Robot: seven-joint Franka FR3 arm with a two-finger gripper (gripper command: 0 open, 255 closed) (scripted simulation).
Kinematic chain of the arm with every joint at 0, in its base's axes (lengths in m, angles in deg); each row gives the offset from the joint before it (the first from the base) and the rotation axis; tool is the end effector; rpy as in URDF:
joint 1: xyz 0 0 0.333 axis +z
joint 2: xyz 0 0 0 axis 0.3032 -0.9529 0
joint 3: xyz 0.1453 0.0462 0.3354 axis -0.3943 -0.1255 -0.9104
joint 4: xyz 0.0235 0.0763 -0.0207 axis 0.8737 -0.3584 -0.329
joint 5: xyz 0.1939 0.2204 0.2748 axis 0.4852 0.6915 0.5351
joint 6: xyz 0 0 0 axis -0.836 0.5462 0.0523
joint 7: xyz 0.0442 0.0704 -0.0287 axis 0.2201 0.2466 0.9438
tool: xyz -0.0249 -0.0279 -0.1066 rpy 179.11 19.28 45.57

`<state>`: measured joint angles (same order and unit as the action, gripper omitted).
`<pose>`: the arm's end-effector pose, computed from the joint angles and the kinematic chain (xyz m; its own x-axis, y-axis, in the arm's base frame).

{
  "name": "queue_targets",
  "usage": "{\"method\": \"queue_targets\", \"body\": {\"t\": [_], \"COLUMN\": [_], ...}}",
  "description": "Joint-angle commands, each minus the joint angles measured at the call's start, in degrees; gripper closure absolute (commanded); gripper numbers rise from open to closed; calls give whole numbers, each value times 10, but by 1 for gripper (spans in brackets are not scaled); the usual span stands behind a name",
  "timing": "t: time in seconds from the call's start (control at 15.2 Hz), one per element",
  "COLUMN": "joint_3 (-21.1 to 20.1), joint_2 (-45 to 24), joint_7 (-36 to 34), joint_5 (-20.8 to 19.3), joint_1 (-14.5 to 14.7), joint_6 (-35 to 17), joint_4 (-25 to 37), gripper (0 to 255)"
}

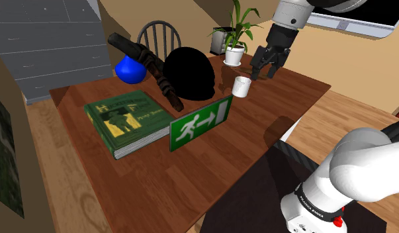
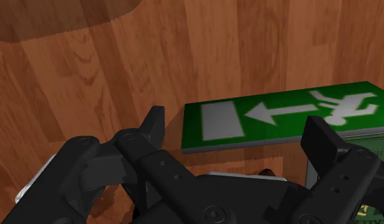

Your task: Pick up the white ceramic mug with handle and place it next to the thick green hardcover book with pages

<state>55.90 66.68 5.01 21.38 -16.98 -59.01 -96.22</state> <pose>0.3063 -0.0162 0.6081 0.9871 -0.1516 0.0509 -0.1473 -0.9859 -0.0790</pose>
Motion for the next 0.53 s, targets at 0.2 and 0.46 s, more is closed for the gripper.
{"method": "queue_targets", "body": {"t": [0.2,0.46], "joint_3": [22,51], "joint_2": [-41,-103], "joint_7": [26,59], "joint_5": [-15,-31], "joint_1": [-9,-19], "joint_6": [-43,-98], "joint_4": [0,10], "gripper": [0,0]}}
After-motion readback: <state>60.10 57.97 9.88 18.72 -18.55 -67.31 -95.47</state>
